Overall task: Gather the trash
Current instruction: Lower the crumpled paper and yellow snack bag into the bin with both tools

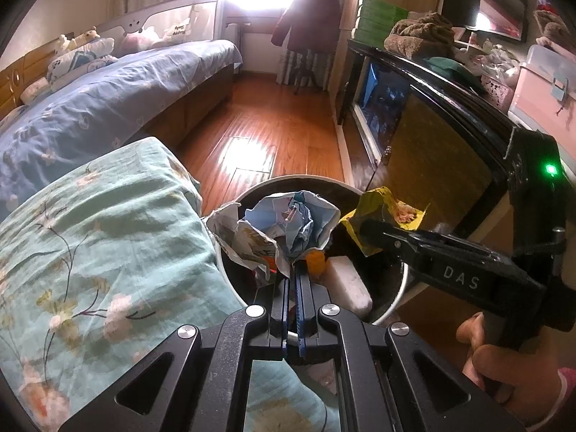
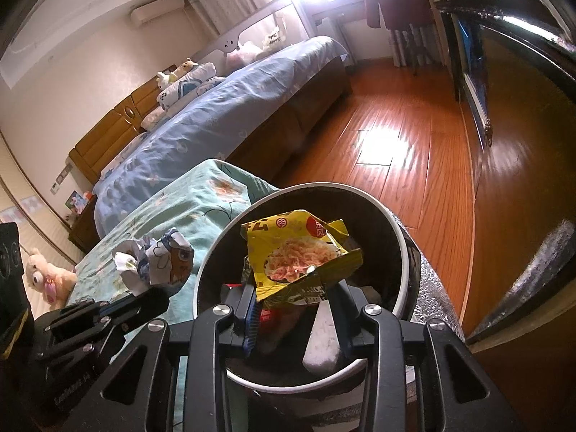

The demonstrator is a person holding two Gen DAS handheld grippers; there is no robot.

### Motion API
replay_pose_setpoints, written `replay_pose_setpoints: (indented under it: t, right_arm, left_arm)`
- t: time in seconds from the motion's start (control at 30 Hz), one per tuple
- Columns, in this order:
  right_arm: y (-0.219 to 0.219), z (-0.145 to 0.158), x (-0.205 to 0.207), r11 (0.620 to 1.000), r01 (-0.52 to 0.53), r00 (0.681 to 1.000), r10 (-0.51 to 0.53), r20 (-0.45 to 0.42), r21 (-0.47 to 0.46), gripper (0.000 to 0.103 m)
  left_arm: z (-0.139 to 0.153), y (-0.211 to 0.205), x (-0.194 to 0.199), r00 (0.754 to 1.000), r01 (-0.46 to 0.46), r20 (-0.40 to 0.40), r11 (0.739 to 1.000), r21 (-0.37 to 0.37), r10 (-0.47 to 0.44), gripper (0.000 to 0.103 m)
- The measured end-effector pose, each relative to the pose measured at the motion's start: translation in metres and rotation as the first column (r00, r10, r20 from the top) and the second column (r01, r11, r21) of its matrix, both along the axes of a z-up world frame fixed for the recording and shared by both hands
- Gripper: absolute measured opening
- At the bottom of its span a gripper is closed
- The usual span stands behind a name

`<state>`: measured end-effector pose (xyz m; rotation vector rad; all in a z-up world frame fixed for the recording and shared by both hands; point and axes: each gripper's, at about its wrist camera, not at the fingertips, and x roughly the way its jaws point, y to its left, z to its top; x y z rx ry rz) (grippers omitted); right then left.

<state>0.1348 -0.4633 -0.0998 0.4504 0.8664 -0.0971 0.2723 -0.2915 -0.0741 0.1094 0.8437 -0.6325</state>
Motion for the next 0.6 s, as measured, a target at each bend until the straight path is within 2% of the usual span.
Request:
replay_pose_setpoints:
  t: [0.6]
  right_arm:
    - [-0.0025,-0.0059,0.0076,1.000,-0.008,1.000,0.008,-0.018,0.001,0.036]
  left_arm:
    - [-0.0039,-0.0077,0.0091,1.000,-0.002,-0.008,1.000,0.016,0.002,0.002]
